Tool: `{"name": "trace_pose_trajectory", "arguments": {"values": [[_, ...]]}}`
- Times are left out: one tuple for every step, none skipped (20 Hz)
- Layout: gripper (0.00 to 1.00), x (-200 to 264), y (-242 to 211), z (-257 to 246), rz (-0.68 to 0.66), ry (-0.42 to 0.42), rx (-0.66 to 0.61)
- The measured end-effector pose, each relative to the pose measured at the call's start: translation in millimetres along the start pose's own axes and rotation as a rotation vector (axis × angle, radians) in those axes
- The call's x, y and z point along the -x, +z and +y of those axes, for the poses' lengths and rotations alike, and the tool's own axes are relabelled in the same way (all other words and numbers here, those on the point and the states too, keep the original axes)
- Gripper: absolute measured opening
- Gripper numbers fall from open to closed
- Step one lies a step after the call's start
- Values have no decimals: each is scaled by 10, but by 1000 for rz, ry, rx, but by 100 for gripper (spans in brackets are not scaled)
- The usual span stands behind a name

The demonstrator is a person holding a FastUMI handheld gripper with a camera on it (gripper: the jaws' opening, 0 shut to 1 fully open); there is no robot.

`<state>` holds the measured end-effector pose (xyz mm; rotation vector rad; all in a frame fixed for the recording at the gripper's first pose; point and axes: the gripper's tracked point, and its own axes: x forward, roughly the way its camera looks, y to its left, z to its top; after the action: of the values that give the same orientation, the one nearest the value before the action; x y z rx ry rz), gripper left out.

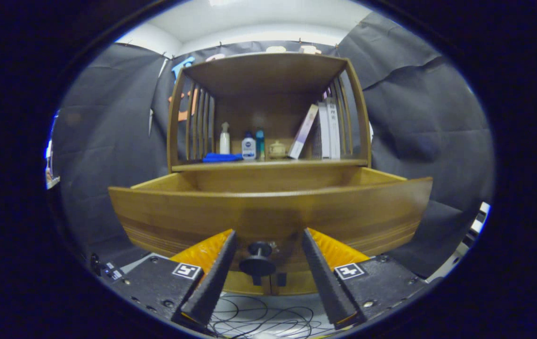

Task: Pull open the drawer, take out the items inside it, and place them on the countertop above the cabinet.

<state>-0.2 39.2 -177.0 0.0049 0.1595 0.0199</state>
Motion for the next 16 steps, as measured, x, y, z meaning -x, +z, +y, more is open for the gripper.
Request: {"name": "trace_pose_trajectory", "arguments": {"values": [[93,52,169,1,-24,9,-5],[96,88,383,-10,-60,16,-13],[98,103,616,-10,-90,21,-16],[98,89,782,-25,-105,22,-16],[98,48,916,-72,-93,5,-12],[98,11,1046,-105,-88,4,-12],[99,-62,1171,-98,-65,7,-19],[99,-143,1255,-133,-40,0,-21],[98,-240,1330,-132,-11,10,-25],[99,-334,1396,-102,18,18,-26],[99,-453,1489,-96,33,22,-16],[99,-572,1519,-118,71,13,-7],[99,-675,1555,-126,95,1,12],[99,-802,1594,-105,119,-4,38],[98,-910,1585,-86,167,-4,51],[98,-1012,1539,-41,224,-2,57]]}}
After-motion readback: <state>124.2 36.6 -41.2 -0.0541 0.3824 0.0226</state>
